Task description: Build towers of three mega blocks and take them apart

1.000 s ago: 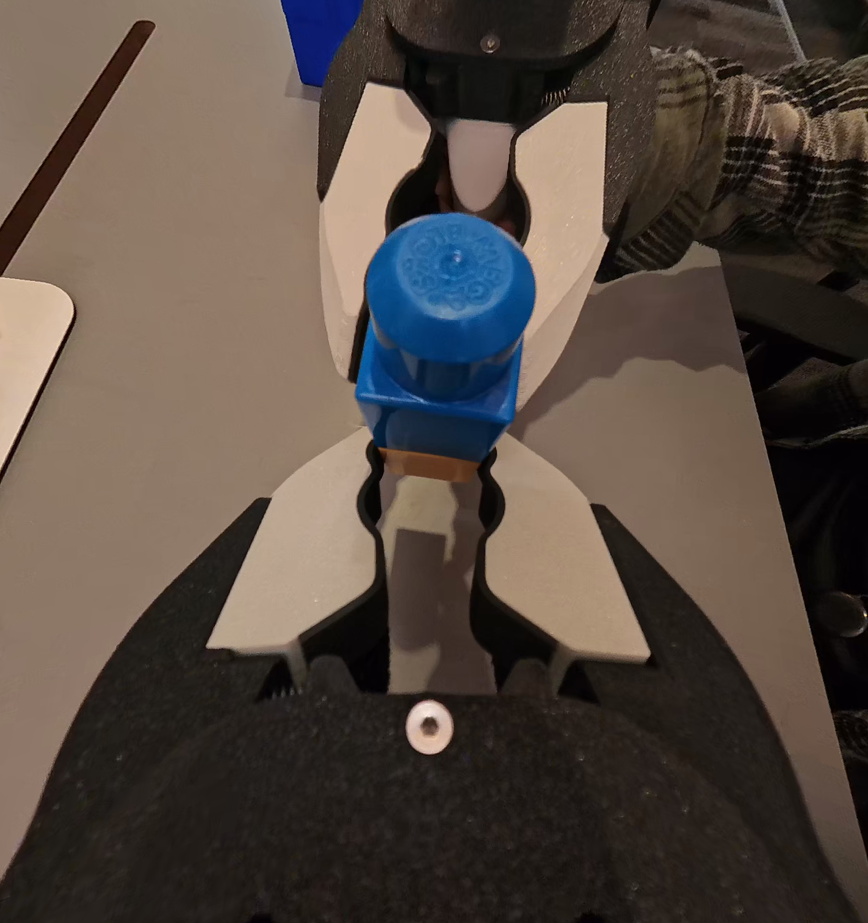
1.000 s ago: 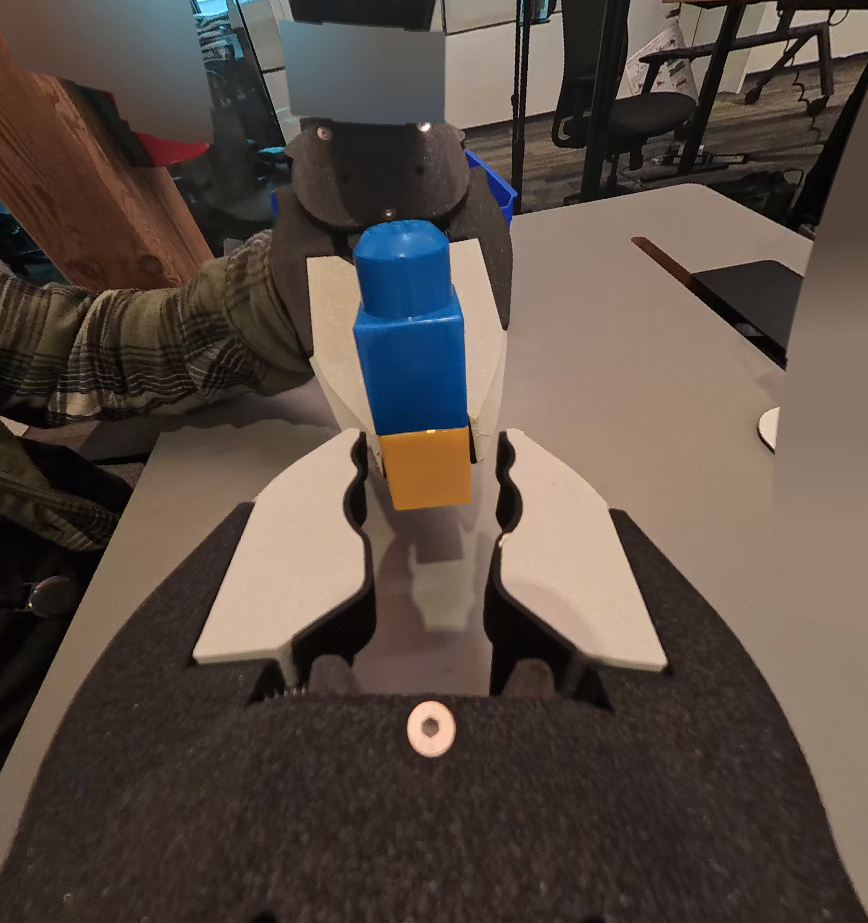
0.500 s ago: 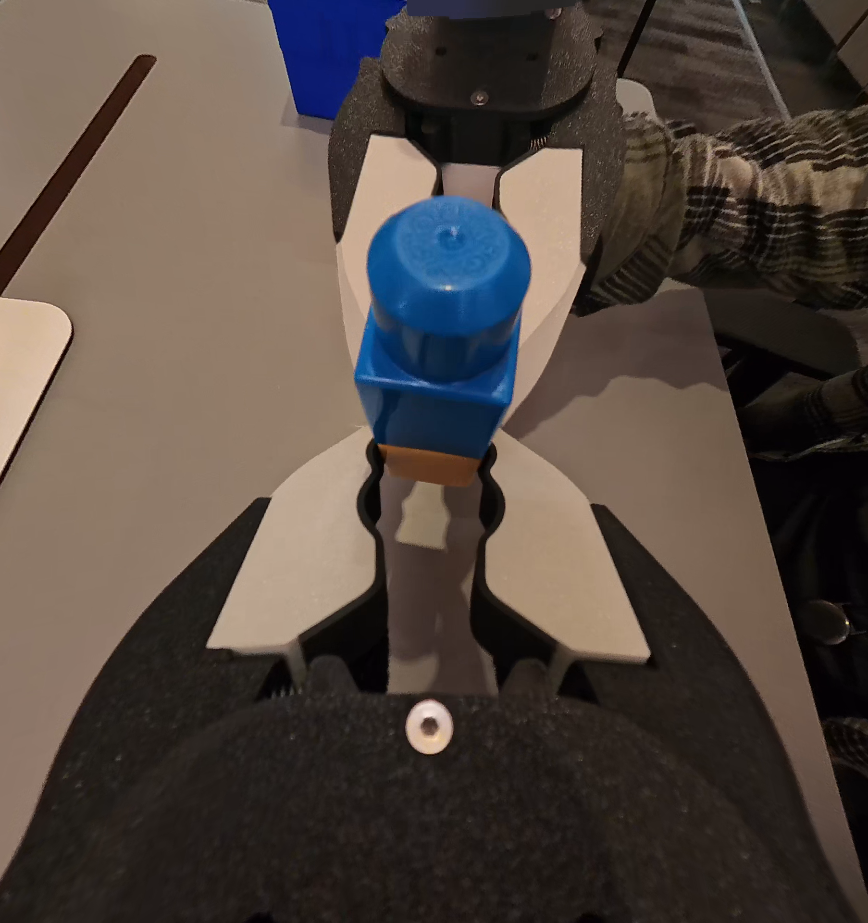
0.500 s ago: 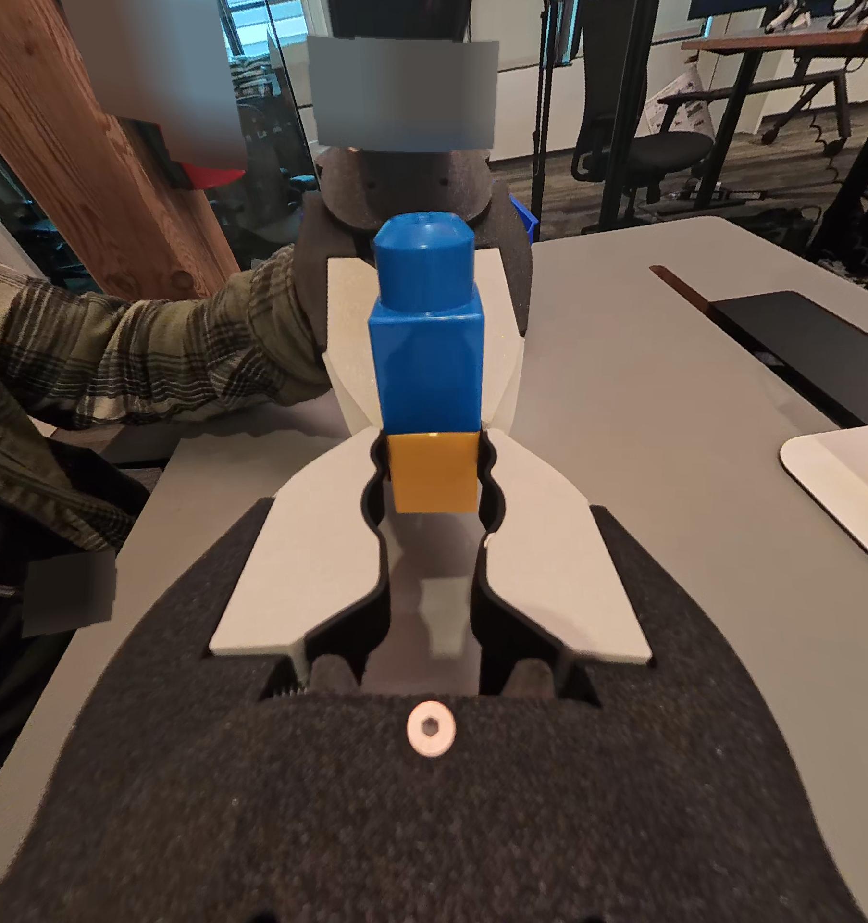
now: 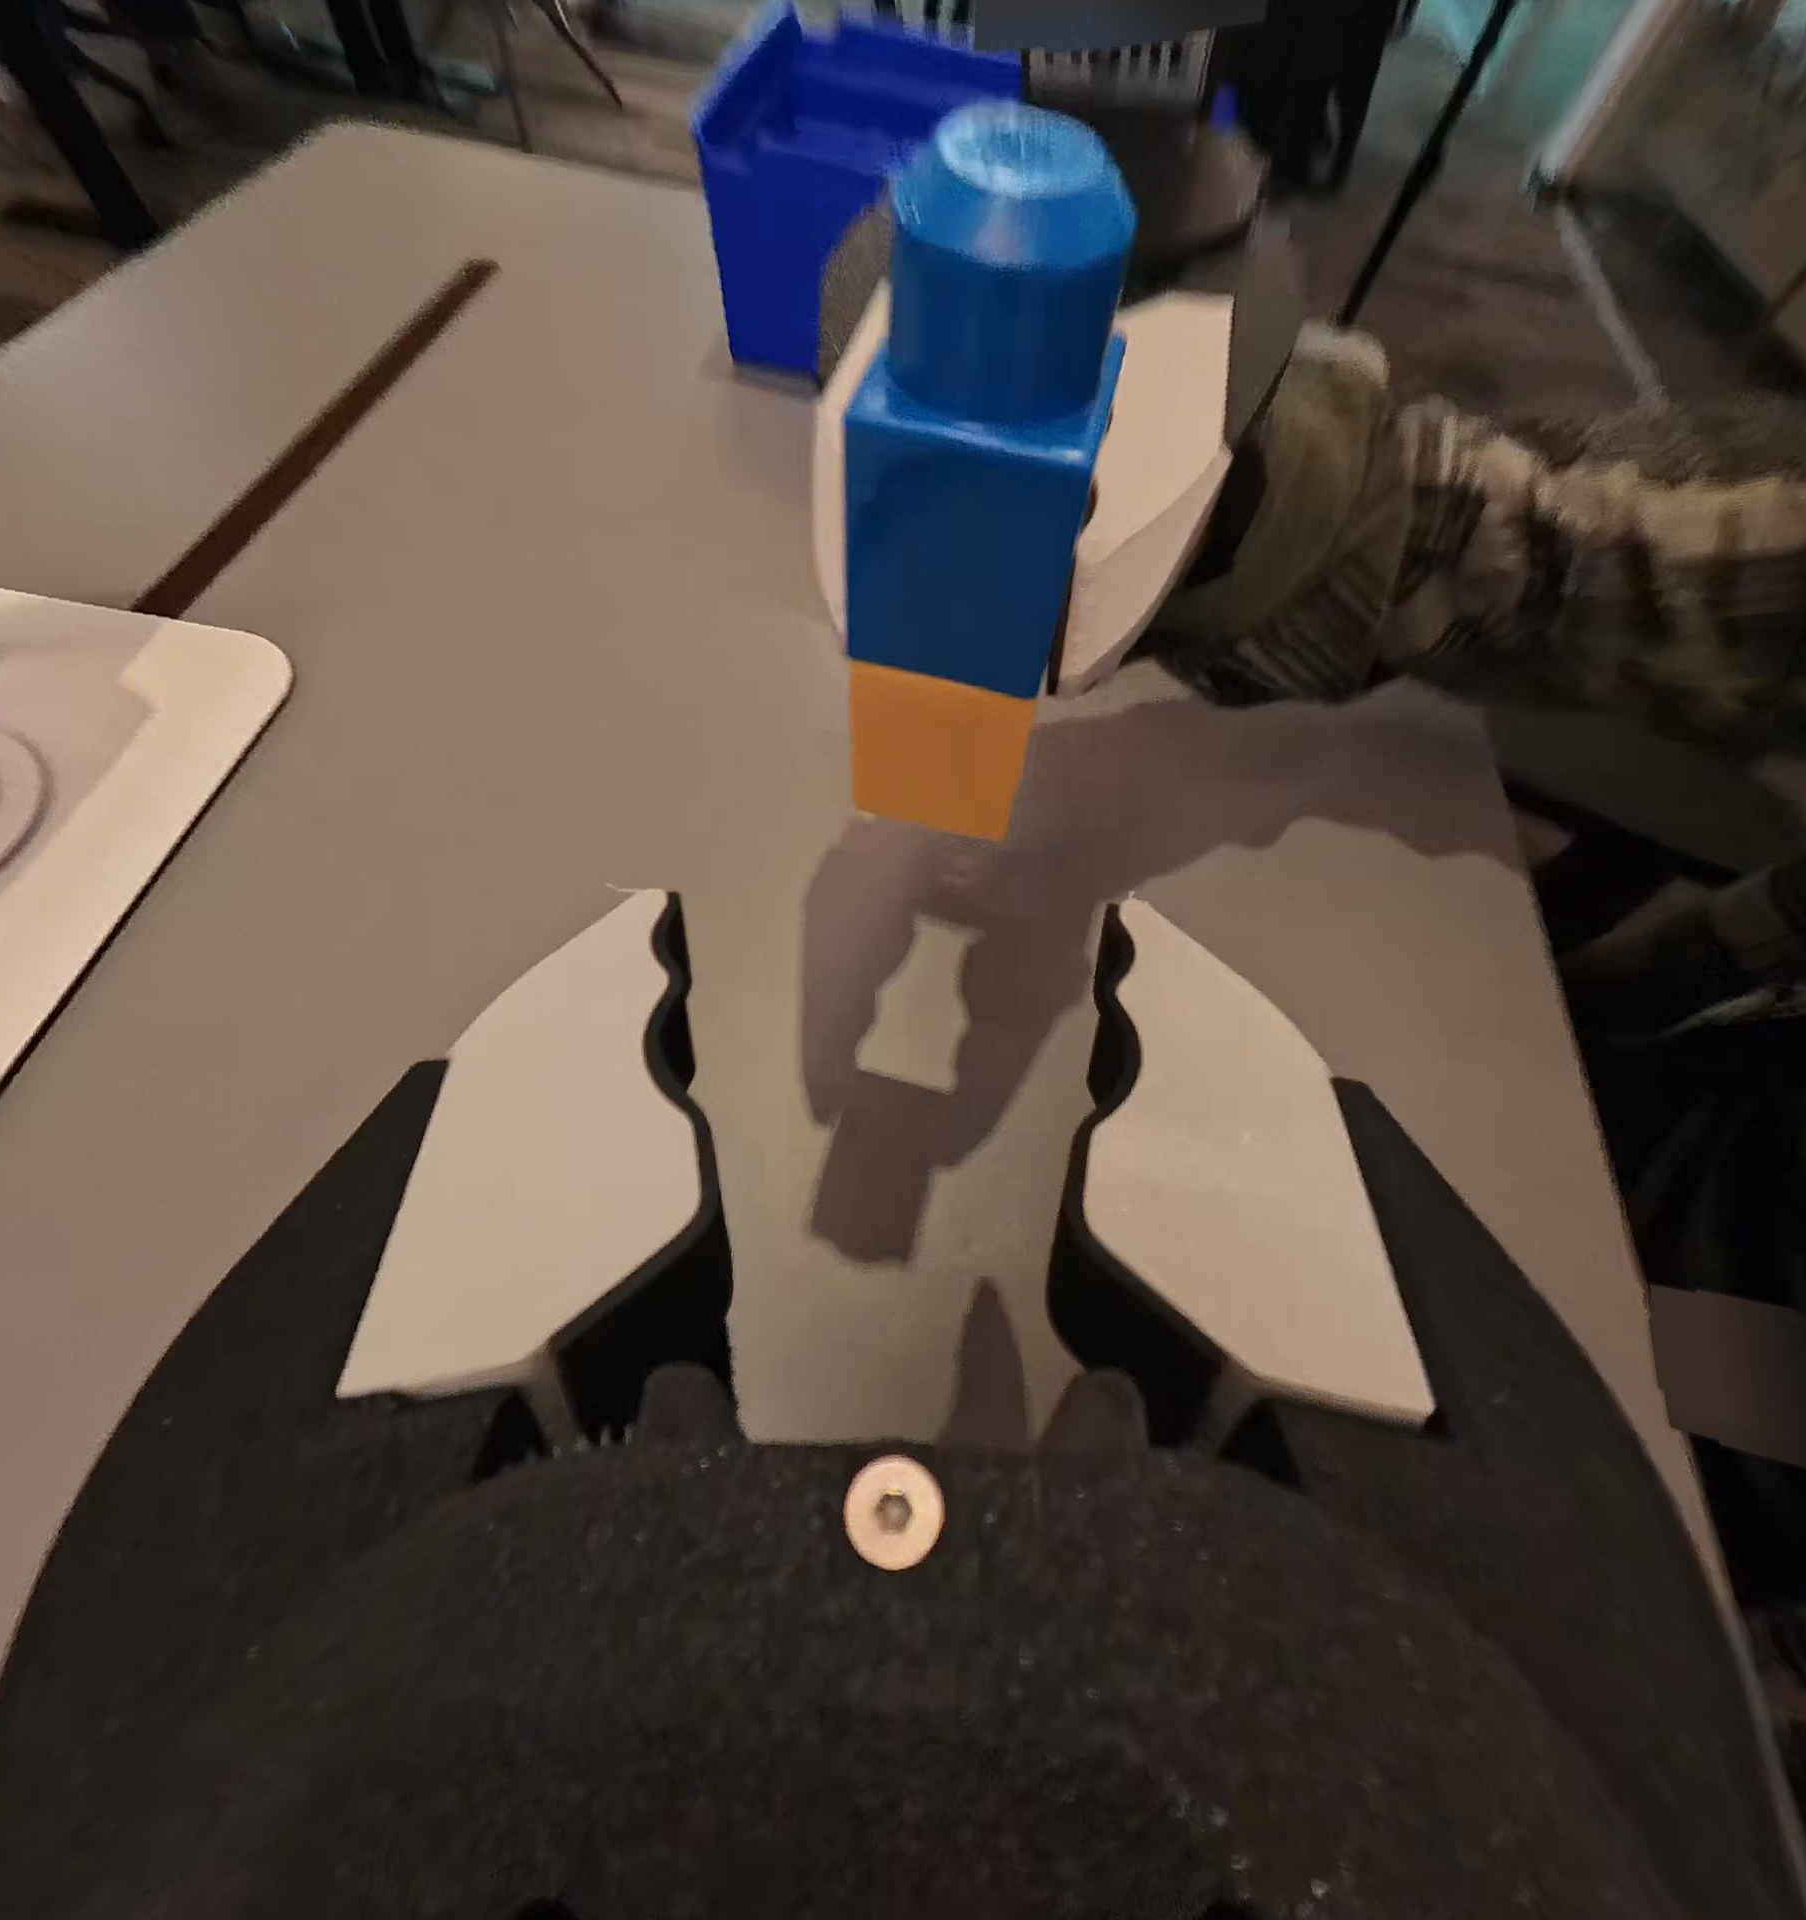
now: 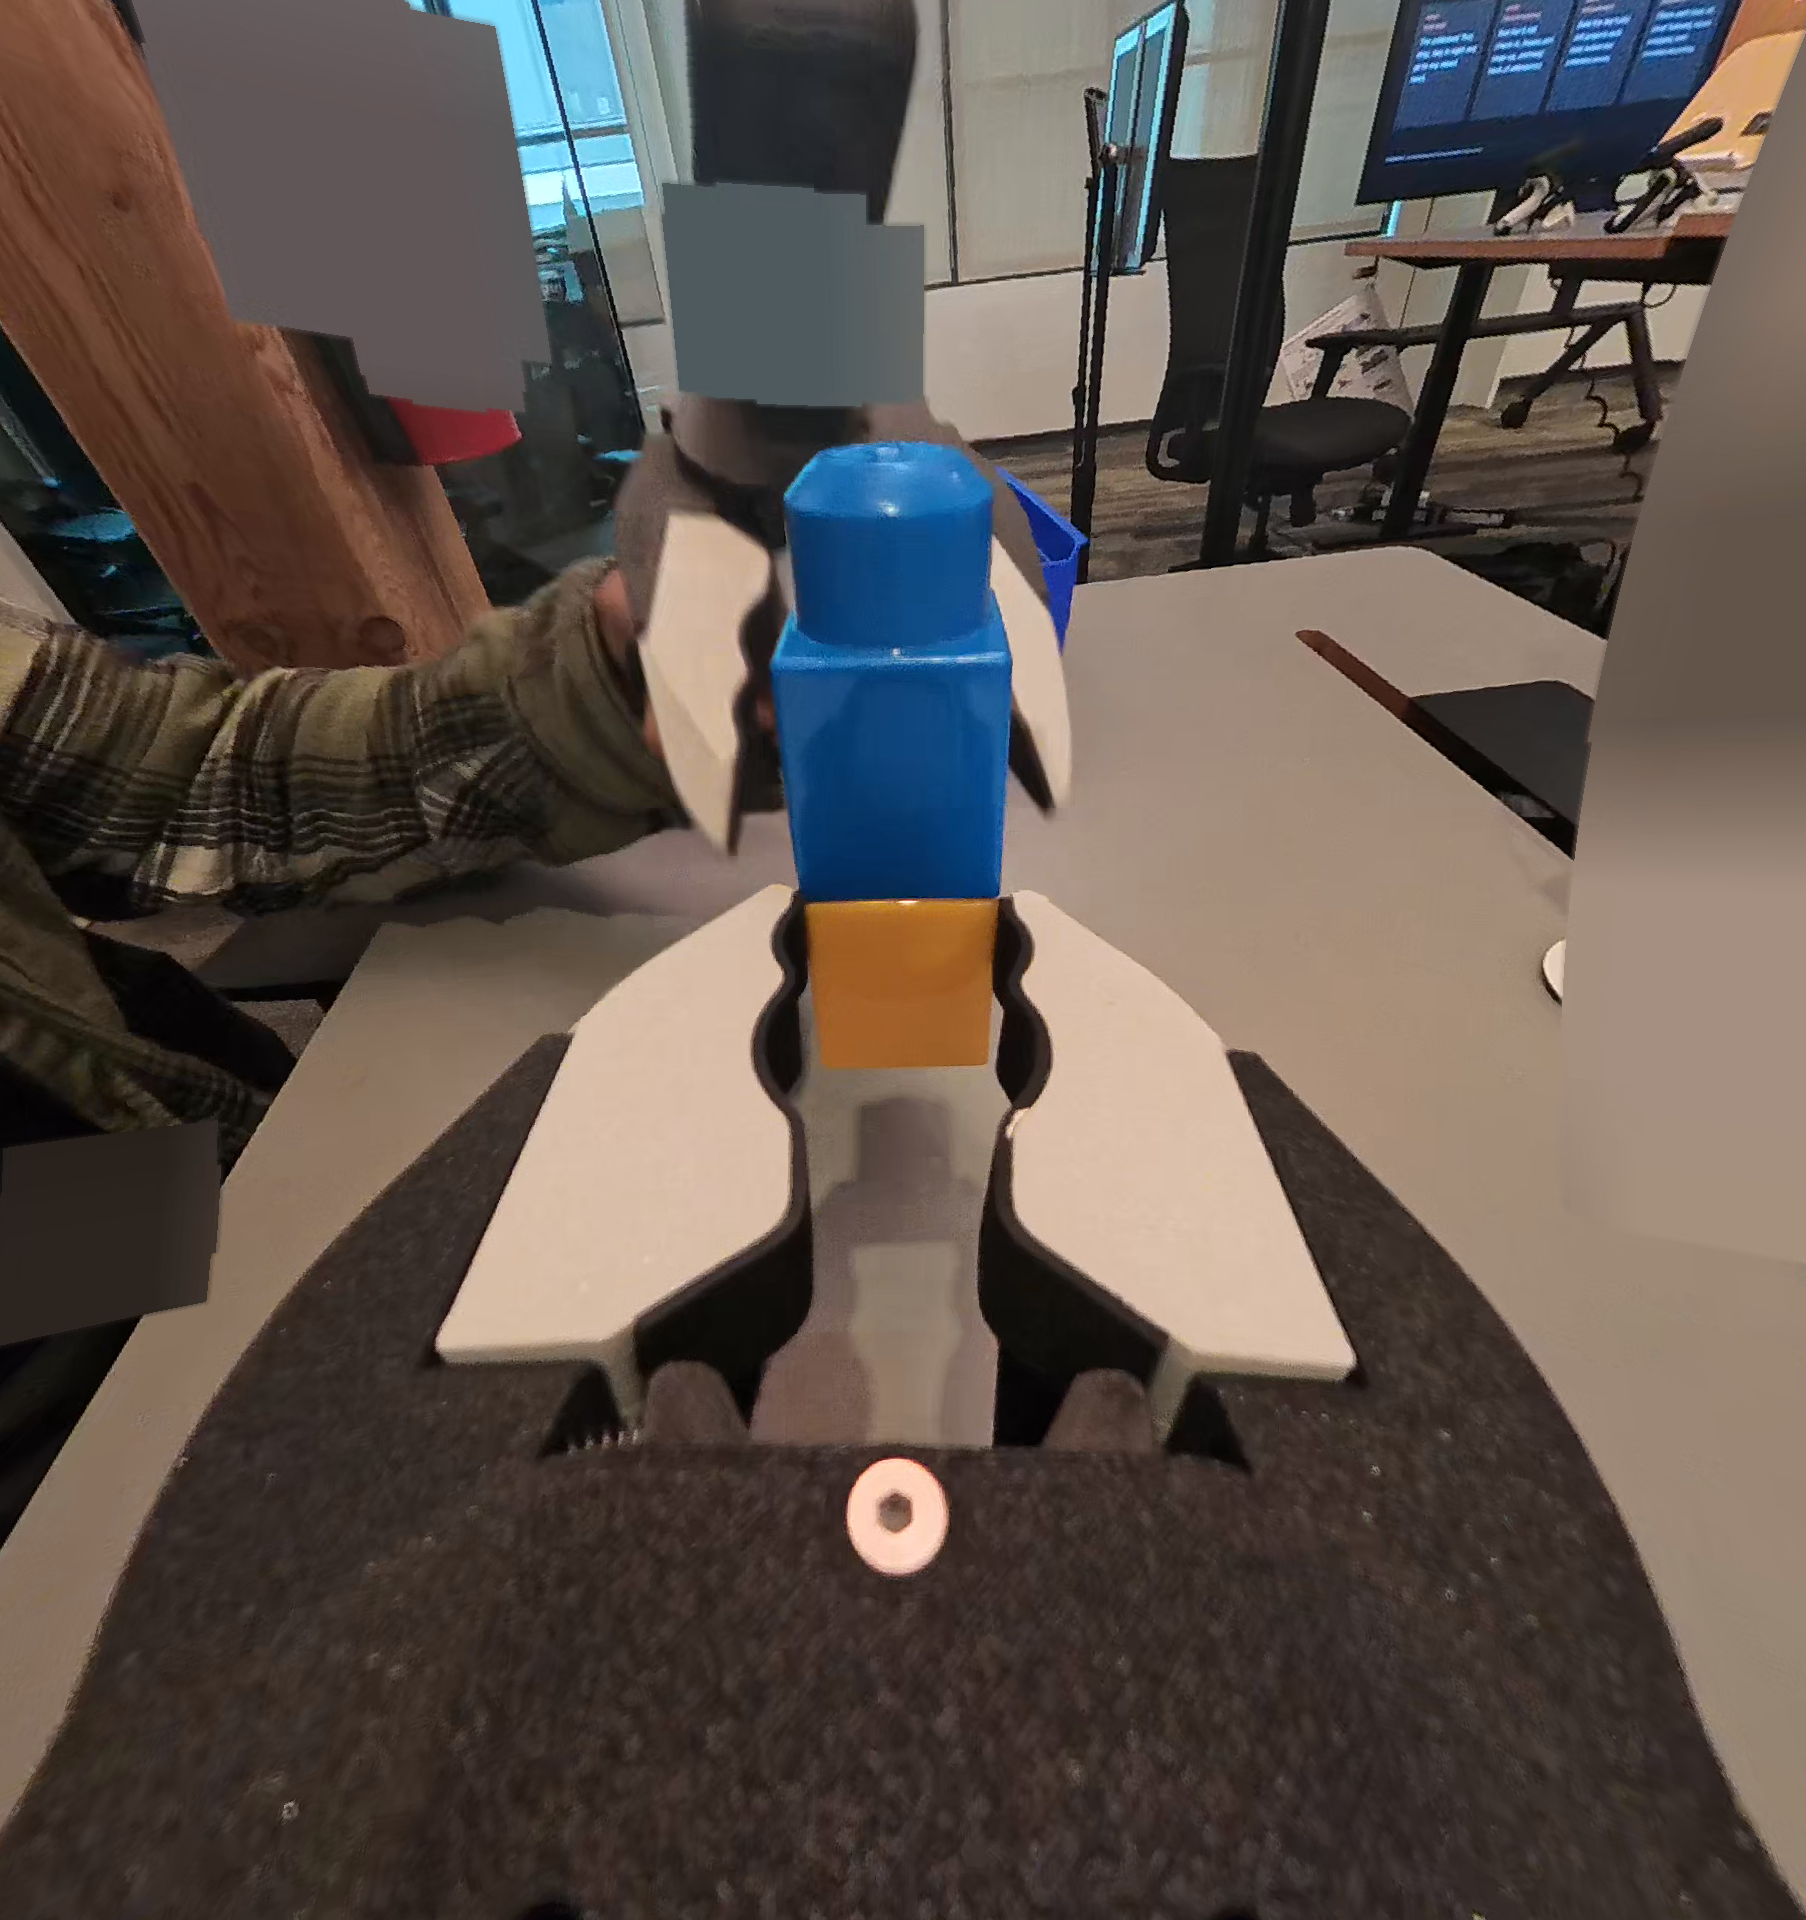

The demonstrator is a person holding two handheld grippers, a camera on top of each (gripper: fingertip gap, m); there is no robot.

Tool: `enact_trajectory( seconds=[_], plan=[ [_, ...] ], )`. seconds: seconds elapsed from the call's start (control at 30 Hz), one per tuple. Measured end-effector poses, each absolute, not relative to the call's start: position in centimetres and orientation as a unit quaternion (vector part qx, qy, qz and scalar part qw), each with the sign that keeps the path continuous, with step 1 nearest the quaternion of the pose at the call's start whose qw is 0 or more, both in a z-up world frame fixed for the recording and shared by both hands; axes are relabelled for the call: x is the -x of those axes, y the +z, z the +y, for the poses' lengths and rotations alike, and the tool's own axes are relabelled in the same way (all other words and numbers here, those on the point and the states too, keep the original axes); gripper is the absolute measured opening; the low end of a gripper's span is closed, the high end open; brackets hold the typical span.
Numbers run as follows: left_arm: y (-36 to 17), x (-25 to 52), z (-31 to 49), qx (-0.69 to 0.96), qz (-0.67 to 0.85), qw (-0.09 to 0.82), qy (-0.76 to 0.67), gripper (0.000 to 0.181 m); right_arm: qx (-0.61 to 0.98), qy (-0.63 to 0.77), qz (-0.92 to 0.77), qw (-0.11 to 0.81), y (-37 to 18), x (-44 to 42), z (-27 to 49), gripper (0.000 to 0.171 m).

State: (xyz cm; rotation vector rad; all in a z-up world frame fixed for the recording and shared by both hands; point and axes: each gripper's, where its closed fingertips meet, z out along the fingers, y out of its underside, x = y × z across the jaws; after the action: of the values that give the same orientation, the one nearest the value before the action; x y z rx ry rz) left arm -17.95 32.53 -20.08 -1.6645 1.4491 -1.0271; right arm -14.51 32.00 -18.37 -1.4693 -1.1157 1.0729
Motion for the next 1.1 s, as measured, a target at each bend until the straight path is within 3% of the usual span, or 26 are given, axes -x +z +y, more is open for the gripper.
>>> enact_trajectory(
  seconds=[0.2, 0.33, 0.53, 0.73, 1.1],
  plan=[
    [-12.4, 25.5, 31.8, 0.659, 0.498, 0.46, -0.325, 0.072, 0.608, 0.431, -0.456, 0.487, -20.2, 13.4, 31.0, 0.034],
    [-9.8, 34.4, 31.3, 0.721, 0.447, 0.481, -0.219, 0.07, 0.61, 0.429, -0.444, 0.497, -20.7, 12.8, 30.8, 0.034],
    [-11.5, 50.9, 30.6, 0.834, 0.325, 0.442, -0.048, 0.067, 0.607, 0.429, -0.434, 0.509, -20.5, 12.1, 30.9, 0.034],
    [-14.4, 59.8, 30.6, 0.882, 0.254, 0.398, 0.0, 0.063, 0.604, 0.436, -0.425, 0.515, -20.6, 11.4, 30.9, 0.034],
    [-21.2, 64.3, 34.2, 0.855, 0.49, 0.162, 0.059, 0.057, 0.595, 0.446, -0.435, 0.507, -21.2, 11.3, 30.2, 0.034]
  ],
)
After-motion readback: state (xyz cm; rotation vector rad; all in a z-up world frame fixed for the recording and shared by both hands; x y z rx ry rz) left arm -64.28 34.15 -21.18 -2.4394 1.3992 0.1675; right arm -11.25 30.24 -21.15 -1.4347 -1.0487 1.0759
